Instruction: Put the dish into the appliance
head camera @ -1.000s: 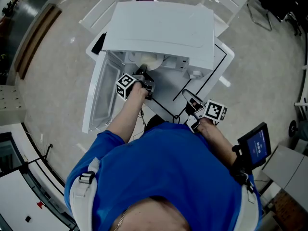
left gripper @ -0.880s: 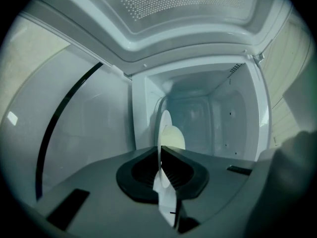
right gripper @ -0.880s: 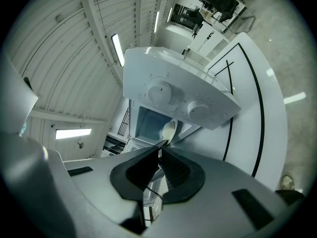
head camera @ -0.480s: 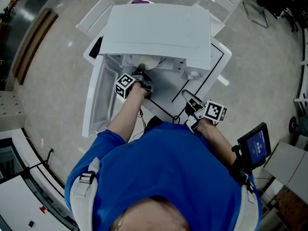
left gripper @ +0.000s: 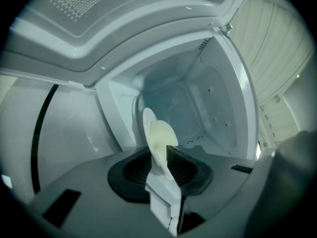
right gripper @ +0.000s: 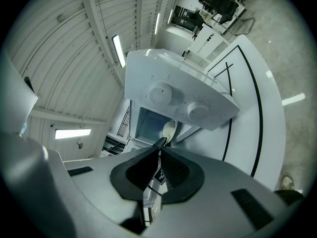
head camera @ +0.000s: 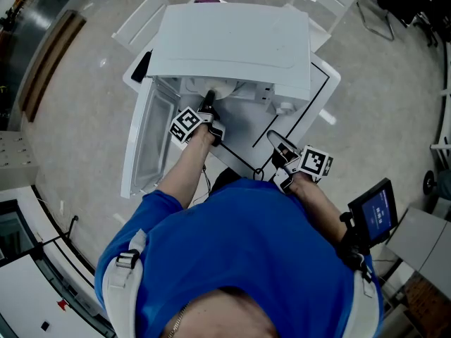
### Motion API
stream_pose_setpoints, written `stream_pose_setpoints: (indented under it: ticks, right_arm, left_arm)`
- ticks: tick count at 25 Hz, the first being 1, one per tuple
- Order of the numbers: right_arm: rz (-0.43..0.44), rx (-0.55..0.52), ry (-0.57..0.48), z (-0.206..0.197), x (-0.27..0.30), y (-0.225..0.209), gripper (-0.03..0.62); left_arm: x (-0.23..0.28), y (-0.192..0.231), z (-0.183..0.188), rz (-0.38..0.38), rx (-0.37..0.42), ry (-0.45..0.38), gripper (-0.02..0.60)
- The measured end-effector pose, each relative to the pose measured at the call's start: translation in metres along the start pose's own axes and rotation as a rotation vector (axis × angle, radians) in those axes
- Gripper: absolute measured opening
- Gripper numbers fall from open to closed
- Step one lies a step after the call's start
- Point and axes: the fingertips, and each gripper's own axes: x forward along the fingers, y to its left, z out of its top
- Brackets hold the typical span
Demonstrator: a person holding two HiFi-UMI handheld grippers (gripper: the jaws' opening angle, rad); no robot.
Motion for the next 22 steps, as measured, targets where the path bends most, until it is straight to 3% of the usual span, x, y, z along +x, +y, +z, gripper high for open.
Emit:
stream_pose_setpoints:
  ticks: [6,13,17,20,22]
  right_arm:
    - [-0.008,-0.002,0.002,-0.001,-0.001,-0.002,0.015]
    - [-0.018,0.011,0.005,-0.003,-0.003,-0.005,0.015]
    - [-0.019,0.001,0.007,-0.003,-0.003,-0.004,0.015]
    - [-0.025,-0.001,0.006,-0.002,-0.003,-0.005,0.015]
    - [0.025,0.006,-0.003,-0.002,0.000,0.002,0.015]
  left_arm:
    - [0.000,-0.003,-0.009,-0.007,0.231,0.062,0.131]
    - [-0.007,-0.006,-0.016,0.024,0.503,0.101,0.143]
    - [-0.012,-0.006,-0.016,0.040,0.569,0.091,0.144]
    - [-0.011,-0.004,-0.016,0.043,0.560,0.091,0.144]
    - [-0.009,-0.003,-0.016,0.037,0.544,0.097,0.146]
